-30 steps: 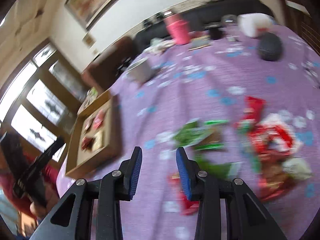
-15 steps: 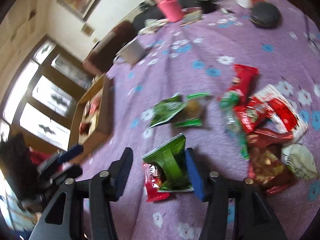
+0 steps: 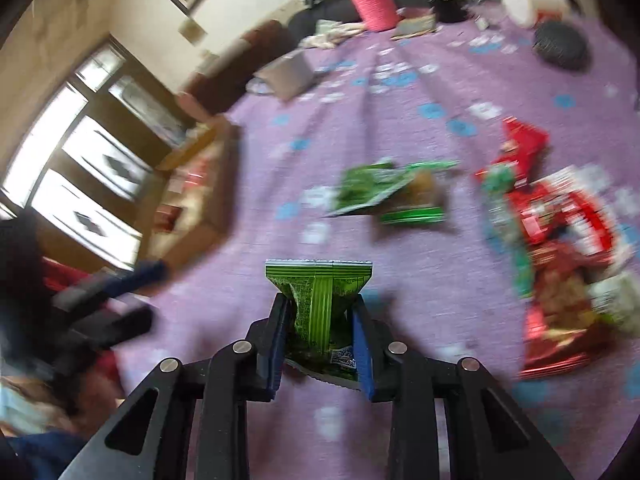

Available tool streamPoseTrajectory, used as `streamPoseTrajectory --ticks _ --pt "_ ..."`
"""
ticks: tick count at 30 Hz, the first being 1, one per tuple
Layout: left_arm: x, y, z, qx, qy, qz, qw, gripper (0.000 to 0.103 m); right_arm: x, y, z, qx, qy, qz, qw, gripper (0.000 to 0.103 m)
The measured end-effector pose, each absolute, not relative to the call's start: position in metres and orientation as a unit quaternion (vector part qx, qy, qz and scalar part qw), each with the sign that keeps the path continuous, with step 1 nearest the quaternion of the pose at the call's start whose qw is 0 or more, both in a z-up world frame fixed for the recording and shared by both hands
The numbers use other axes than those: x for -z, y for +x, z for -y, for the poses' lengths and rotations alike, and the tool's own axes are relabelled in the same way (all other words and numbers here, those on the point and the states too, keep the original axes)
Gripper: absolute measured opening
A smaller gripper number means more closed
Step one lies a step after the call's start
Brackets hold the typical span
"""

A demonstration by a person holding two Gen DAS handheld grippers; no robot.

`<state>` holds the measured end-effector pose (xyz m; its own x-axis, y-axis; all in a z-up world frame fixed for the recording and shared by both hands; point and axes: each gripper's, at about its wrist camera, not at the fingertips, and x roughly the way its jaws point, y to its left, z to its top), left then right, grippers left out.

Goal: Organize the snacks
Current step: 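Grasp the green packet with the right gripper while the left gripper grasps the red character packet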

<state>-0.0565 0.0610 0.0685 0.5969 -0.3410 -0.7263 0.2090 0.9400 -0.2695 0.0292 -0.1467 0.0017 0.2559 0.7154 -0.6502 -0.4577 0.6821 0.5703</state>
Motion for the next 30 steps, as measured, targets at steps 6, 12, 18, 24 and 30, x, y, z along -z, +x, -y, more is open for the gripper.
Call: streamPoseTrajectory --ticks 6,12,18,24,30 --pt "-0.054 -0.055 -0.036 0.151 -0.072 -0.451 0.876 0.064 -0.006 0.035 0.168 -0.326 0.165 -0.463 0.807 0.031" --pt "-0.039 -0.042 -0.015 0.147 -0.077 -0.478 0.862 0.059 -0.011 0.035 0.177 -0.313 0.178 -0.452 0.816 0.031" --pt "-0.027 -0.039 0.018 0.14 -0.024 -0.489 0.861 0.032 -0.015 0.032 0.18 -0.308 0.179 -0.444 0.822 0.031" --pt "-0.017 -0.034 0.019 0.119 -0.01 -0.483 0.867 0.023 -0.02 0.027 0.178 -0.312 0.171 -0.434 0.828 0.031" --pt "-0.017 -0.03 0.019 0.118 -0.009 -0.483 0.868 0.023 -0.018 0.027 0.176 -0.31 0.169 -0.438 0.827 0.031"
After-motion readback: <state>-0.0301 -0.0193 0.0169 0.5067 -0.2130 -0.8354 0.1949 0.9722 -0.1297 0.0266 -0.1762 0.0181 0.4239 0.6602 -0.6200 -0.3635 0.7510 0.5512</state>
